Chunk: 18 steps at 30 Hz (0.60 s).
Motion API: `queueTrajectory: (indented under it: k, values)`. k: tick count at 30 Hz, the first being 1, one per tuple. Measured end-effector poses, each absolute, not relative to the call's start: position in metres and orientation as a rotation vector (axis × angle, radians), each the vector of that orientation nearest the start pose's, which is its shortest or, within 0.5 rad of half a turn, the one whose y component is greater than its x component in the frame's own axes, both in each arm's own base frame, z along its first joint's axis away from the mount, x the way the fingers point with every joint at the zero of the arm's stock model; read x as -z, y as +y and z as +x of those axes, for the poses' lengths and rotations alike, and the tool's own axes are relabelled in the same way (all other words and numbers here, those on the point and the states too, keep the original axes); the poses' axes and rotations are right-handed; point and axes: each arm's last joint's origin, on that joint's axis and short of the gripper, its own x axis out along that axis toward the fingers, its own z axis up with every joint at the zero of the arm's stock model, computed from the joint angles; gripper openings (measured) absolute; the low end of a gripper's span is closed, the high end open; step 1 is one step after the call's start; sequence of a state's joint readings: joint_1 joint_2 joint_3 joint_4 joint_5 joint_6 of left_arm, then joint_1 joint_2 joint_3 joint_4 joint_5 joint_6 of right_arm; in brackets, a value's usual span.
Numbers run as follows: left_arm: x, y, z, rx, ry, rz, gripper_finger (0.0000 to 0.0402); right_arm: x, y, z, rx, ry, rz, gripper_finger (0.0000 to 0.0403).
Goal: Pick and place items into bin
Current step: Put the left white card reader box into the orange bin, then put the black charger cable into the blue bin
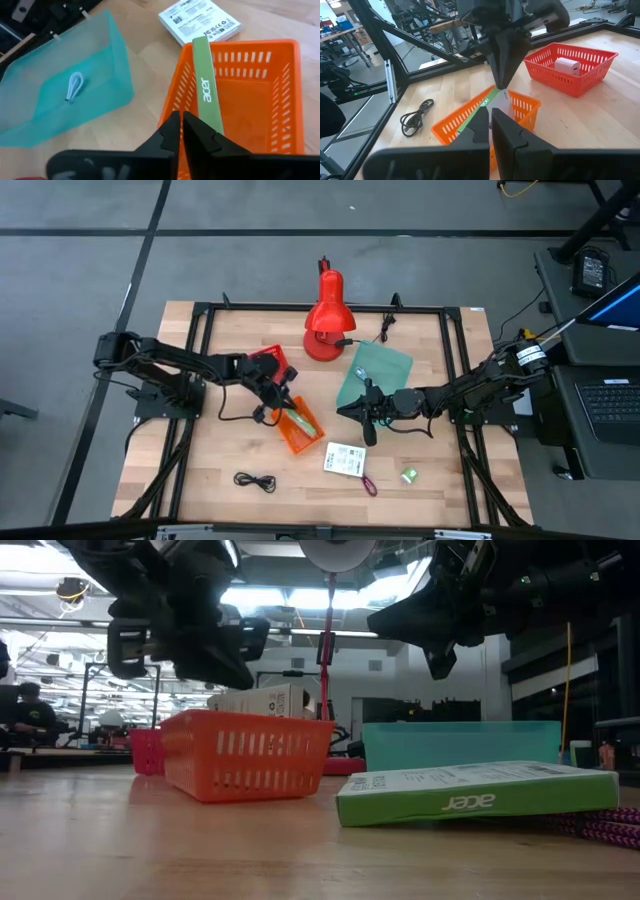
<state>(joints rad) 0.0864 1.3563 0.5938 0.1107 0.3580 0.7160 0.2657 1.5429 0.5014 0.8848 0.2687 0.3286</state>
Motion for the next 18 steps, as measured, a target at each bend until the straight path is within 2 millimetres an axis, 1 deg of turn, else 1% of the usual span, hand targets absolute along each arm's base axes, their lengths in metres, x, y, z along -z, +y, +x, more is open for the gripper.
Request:
queueTrajectory:
  k: [2,5,8,18]
  values:
    - [-0.174,0.012,0.260,0.469,0.531,0.527,0.0003,-0.171,0.067,0.275,0.028,0.149,0.287,0.0004]
    - [-0.164,0.013,0.262,0.457,0.584,0.497,0.0003,-0.171,0.067,0.275,0.028,0.149,0.287,0.0004]
    - [-0.160,0.010,0.263,0.479,0.596,0.508,0.0002,-0.171,0.067,0.275,0.028,0.149,0.287,0.0004]
    - [-0.167,-0.007,0.262,0.534,0.548,0.541,0.0001,-0.171,0.067,0.275,0.026,0.149,0.267,0.0004]
